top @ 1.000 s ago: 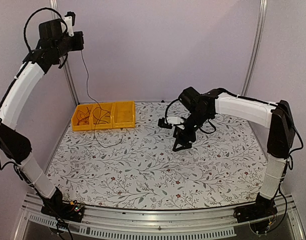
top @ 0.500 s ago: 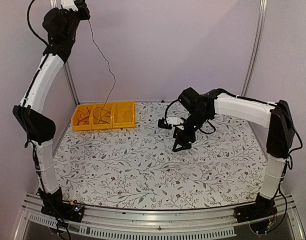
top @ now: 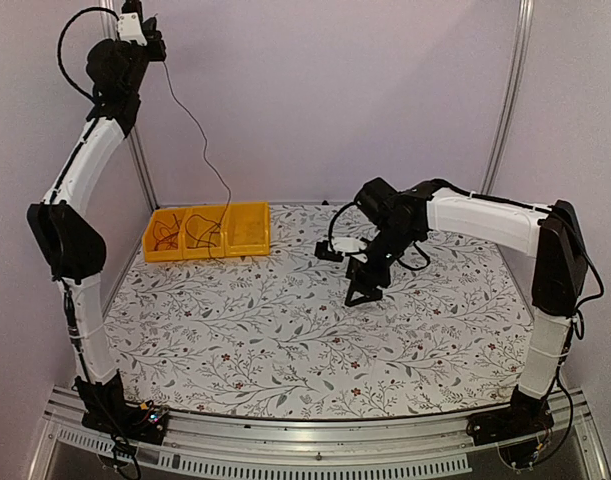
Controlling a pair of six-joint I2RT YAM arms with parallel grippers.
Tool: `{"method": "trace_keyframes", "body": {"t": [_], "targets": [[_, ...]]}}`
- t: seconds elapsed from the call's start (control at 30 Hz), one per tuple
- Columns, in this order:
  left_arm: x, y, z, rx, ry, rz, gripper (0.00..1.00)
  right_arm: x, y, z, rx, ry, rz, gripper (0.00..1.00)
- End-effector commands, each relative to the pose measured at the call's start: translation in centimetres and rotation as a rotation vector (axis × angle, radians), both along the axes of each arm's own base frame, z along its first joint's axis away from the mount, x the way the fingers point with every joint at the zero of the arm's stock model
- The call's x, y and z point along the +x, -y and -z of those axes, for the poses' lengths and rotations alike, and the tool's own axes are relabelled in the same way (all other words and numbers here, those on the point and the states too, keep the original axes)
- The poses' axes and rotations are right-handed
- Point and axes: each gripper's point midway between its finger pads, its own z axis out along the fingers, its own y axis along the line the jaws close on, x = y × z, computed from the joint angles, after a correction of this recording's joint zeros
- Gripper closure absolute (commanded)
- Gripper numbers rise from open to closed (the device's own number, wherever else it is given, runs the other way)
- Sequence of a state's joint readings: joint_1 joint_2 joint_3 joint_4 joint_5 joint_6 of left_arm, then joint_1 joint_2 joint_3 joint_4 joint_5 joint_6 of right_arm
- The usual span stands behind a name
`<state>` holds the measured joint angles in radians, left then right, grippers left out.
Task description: Untangle the cables
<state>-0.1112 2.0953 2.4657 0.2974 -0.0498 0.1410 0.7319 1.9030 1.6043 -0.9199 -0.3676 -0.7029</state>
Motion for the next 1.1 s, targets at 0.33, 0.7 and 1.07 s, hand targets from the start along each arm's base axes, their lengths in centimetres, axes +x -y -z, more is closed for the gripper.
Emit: {"method": "trace_keyframes", "body": {"t": [0.33,0.7,1.07], "targets": [[3.6,-1.2,10.7,-0.001,-0.303,0.052,1.0,-0.8,0.4,1.7,-0.043,-0.013,-0.014,0.18],[-2.4,1.7,23.5,0.059,-0.573,0.012,1.0,-1.5,1.1,2.3,-0.062,-0.02,-0.016,0.17],[-2.9,-2.7,30.9,0.08,-0.798,-0.189,1.0,-1.5,0.9,2.3,-0.06,-0.027,-0.018,0.17]]}}
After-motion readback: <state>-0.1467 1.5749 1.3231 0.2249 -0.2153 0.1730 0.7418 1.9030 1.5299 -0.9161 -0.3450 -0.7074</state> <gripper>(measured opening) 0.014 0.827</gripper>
